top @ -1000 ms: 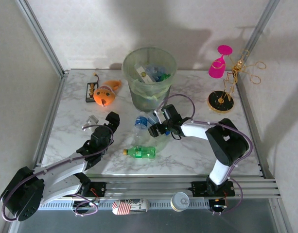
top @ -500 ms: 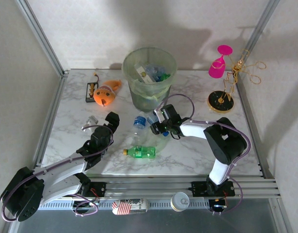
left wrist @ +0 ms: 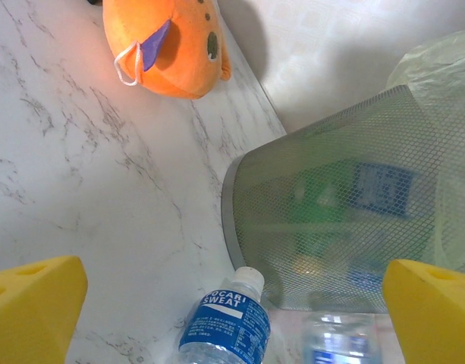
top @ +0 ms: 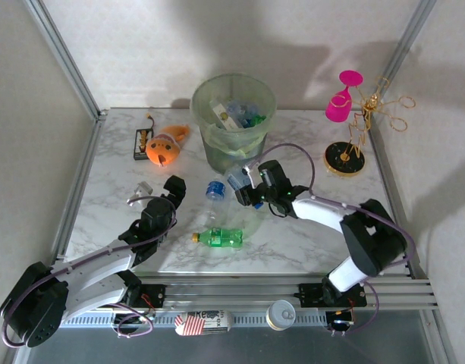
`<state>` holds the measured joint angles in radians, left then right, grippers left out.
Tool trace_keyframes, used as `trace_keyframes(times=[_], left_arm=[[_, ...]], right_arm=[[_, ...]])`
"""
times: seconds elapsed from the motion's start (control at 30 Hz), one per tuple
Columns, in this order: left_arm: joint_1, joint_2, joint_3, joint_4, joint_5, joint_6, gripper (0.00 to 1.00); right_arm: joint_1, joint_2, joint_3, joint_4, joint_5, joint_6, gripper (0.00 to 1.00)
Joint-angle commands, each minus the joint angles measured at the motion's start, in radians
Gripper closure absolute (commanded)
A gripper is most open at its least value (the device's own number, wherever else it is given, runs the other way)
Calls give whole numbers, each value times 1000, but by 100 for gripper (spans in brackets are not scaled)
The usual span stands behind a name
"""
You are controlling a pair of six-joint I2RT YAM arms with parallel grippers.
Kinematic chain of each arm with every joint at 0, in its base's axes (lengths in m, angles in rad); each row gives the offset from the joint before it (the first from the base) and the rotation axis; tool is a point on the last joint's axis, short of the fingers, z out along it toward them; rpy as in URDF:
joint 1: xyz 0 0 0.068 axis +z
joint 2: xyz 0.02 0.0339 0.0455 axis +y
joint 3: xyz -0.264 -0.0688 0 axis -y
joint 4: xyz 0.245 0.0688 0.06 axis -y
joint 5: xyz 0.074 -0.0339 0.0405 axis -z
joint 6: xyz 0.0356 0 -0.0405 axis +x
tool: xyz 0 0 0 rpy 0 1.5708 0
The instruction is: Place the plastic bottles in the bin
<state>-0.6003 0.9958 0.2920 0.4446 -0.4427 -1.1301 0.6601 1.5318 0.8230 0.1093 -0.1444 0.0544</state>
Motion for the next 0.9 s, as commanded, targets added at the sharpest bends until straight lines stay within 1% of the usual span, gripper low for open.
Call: trace_keyframes(times=[0.0, 0.03, 0.1, 0.2, 0.37, 0.53, 0.67, 0.87], left_arm=[[7, 14, -8, 8, -20, -10, 1], [7, 18, -7, 9, -23, -10, 0], [8, 21, -5, 9, -31, -7, 0], [13, 17, -4, 8, -39, -5, 0], [22, -11, -3, -9, -52, -1, 0], [24, -57, -11, -47, -68, 5, 0], [25, -94, -23, -74, -72, 7, 0], [25, -135, -48, -89, -76, -3, 0]], right_arm=[[28, -67, -16, -5, -69, 34, 52], [30, -80, -11, -13, -79, 37, 52], [78, -102, 4, -27, -89, 46, 52], [104, -133, 36, -25, -117, 67, 52], [105, -176, 114, 12, -163, 89, 51], [104, -178, 255, -4, -169, 23, 49], [98, -139, 414, -63, -82, -29, 49], [61, -65, 582, -62, 105, -50, 49]])
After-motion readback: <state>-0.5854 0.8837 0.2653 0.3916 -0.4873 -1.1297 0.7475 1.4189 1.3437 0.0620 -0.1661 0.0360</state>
